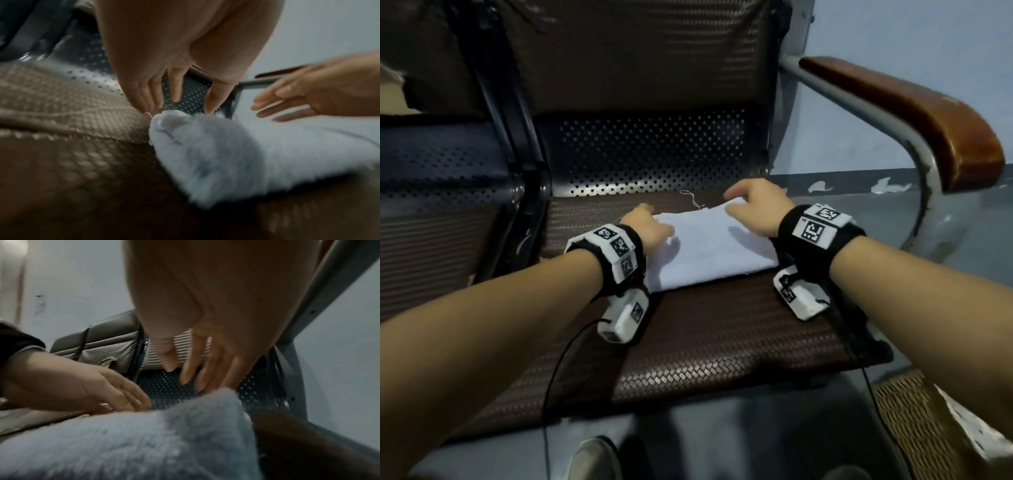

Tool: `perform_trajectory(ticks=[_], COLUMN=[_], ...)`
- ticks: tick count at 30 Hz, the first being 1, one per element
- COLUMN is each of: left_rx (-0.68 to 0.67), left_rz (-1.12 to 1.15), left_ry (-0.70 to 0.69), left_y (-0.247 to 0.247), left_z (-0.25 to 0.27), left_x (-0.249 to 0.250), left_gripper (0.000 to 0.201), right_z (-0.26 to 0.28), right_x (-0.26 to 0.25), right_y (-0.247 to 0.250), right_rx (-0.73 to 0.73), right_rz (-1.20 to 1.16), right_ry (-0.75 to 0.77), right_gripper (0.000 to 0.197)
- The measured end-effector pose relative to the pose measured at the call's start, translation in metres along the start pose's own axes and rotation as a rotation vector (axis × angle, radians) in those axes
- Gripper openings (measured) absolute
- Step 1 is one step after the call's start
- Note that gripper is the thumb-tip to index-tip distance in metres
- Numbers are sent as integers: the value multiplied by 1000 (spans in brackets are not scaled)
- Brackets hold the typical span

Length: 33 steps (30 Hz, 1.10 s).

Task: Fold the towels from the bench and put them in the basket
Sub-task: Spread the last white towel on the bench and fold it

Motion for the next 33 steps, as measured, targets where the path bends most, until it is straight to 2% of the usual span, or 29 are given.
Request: perform_trajectory(ticks=[2, 3, 4, 5, 7, 9, 10, 11, 12, 13, 15, 16, 20, 22, 24, 25, 26, 27, 30, 32, 33], left_rx=[42, -12, -98, -181, -268, -278, -260, -228, -194, -163, -128, -126, -65, -19, 19, 28, 33, 35, 92, 138, 111], left_rz=[-41, -8, 10, -20, -191, -282, -293, -312, -336, -353, -340, -296, 88, 263, 321, 316, 296, 264, 134, 55, 17], left_ry=[-197, -265, -310, -329, -359, -363, -357, -362, -374, -385, -396, -391, -300, -232, -169, -138, -110, -85, -50, -177, -264], left_y=[4, -1, -11, -21, -35, -37, -34, -29, -24, -18, -6, -1, 23, 27, 23, 20, 16, 13, 15, 19, 16], left_z=[19, 30, 41, 51, 69, 76, 78, 79, 79, 81, 85, 87, 90, 88, 84, 81, 78, 75, 71, 75, 78], left_x=[18, 24, 27, 26, 19, 9, 5, 4, 5, 8, 13, 14, 10, 4, -4, -9, -14, -18, -25, -10, 1], left_gripper=[29, 17, 15, 23, 56, 77, 75, 68, 55, 40, 19, 17, 30, 32, 30, 29, 26, 23, 22, 34, 40], right_z=[17, 26, 34, 39, 47, 53, 53, 51, 50, 51, 55, 57, 64, 63, 63, 62, 63, 64, 56, 53, 52], right_x=[-12, -13, -13, -11, -5, -3, -3, -6, -9, -12, -12, -11, 2, 10, 16, 19, 19, 19, 22, 18, 18], right_y=[-21, -32, -38, -41, -45, -49, -48, -42, -35, -26, -16, -11, 3, 11, 13, 12, 8, 3, -7, -10, -11], right_rx=[-199, -292, -348, -381, -467, -537, -523, -468, -397, -344, -312, -301, -266, -229, -209, -211, -234, -265, -250, -210, -200], right_rz=[76, 166, 258, 322, 386, 477, 500, 498, 468, 433, 357, 308, 46, -114, -286, -338, -350, -340, -82, 86, 134], right_ry=[111, 144, 175, 190, 187, 182, 188, 192, 195, 192, 176, 167, 99, 38, -39, -67, -88, -96, -57, -10, -1], right_gripper=[24, 30, 44, 62, 86, 83, 68, 45, 22, 13, 15, 15, 17, 25, 30, 25, 14, 13, 37, 41, 45])
Point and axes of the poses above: each hand's wrist, its own z-axis away from the middle knuckle, its own y-axis out of the back of the hand, x = y × z, the point moved 10 cm from there along -z, towards the middle knuckle, and after that the axes turned 7 degrees about z, right-handed, at the moved point
